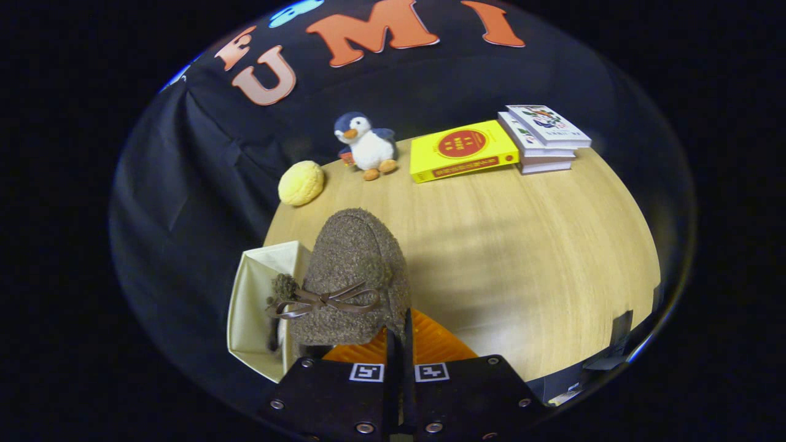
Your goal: Open the storage box then place both shoes into the box .Put the left shoe in first, then the right shoe, with the right side of both shoes facing outward in a uniform manner.
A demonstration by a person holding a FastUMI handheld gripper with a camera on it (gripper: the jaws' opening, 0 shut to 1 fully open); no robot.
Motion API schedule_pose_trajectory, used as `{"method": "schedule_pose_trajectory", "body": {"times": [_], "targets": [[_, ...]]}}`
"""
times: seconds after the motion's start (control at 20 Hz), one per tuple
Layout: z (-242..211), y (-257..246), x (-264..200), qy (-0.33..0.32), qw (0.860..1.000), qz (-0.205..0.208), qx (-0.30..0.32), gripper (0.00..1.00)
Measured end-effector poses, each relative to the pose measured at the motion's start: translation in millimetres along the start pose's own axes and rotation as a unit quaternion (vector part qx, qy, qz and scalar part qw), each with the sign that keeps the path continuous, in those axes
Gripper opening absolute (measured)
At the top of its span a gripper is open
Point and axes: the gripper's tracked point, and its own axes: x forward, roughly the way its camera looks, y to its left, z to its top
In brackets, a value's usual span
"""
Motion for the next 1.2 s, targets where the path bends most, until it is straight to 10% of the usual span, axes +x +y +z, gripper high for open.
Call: {"method": "schedule_pose_trajectory", "body": {"times": [0.4,1.0,1.2], "targets": [[-22,137,45,0.044,0.997,0.035,-0.061,0.04],[-73,147,115,0.103,0.99,-0.056,-0.074,0.06],[-80,159,106,0.108,0.992,-0.025,-0.066,0.15]]}}
